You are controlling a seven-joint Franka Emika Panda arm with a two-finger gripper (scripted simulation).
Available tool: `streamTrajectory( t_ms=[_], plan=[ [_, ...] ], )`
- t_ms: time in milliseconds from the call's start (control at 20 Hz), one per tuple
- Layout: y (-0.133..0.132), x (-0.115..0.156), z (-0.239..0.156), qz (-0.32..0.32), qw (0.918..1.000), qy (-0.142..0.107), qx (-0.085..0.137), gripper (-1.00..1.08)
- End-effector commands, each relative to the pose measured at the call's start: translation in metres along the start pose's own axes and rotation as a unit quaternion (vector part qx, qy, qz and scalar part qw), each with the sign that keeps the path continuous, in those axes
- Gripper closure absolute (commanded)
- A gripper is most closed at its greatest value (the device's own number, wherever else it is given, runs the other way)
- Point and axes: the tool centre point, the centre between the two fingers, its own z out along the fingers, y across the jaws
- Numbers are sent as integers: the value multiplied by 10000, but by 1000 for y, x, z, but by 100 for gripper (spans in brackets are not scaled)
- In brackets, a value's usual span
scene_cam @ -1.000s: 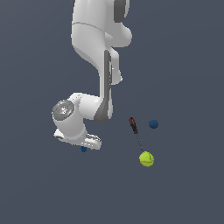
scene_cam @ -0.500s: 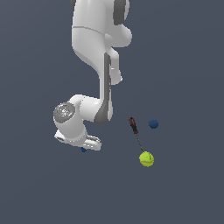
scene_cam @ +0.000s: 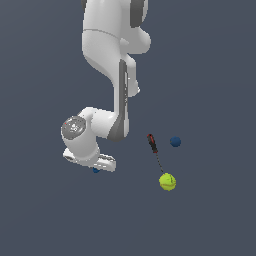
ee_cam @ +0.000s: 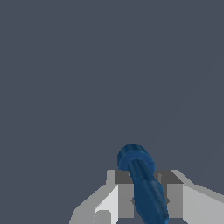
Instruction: Pick up a designated object from a clutter of objects.
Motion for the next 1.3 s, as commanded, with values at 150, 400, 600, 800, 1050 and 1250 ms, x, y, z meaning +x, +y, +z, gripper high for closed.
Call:
streamTrajectory(
  t_ms=[150, 400, 600, 800, 1050, 1250],
  plan=[
    [-6, -8, -12, -2, 10000, 4, 1, 108],
    [-16, -23, -32, -2, 10000, 6, 4, 108],
    [-28, -39, -54, -2, 10000, 6, 4, 108],
    [-42, -59, -81, -3, 10000, 5, 7, 108],
    [-60, -85, -117, -3, 10000, 5, 7, 108],
    [-75, -106, -146, -3, 10000, 7, 0, 108]
  ],
)
